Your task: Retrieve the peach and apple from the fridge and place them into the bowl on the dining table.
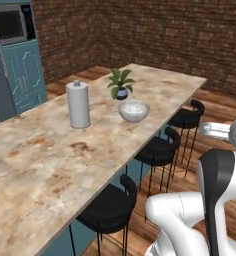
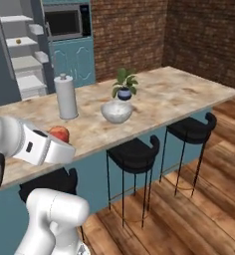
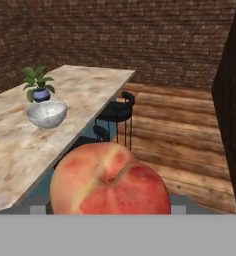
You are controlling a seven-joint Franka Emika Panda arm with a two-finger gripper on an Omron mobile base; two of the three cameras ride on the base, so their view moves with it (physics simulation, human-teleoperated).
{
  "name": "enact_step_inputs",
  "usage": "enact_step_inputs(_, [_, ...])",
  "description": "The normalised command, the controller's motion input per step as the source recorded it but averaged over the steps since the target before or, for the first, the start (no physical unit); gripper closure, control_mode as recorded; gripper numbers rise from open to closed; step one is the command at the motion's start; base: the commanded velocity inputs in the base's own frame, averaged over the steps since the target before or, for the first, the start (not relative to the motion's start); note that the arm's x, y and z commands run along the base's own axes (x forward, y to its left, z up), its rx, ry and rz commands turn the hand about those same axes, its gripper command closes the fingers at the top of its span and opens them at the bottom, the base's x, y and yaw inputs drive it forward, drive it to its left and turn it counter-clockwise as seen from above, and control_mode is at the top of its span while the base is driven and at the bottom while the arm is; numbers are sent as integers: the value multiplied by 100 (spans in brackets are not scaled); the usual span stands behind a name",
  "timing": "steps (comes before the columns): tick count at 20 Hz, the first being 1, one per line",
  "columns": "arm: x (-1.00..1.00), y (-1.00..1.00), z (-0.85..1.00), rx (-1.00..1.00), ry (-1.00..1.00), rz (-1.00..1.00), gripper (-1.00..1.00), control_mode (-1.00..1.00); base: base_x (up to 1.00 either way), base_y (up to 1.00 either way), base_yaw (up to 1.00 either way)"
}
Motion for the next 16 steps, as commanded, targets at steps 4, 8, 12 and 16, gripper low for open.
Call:
enact_step_inputs(4, [0, 0, 0, 0, 0, 0, 100, 100, 100, -66, 29])
enact_step_inputs(8, [0, 0, 0, 0, 0, 0, 100, 100, 100, -74, 23])
enact_step_inputs(12, [0, 0, 0, 0, 0, 0, 100, 100, 100, -87, 20])
enact_step_inputs(16, [0, 0, 0, 0, 0, 0, 100, 100, 99, -100, 18])
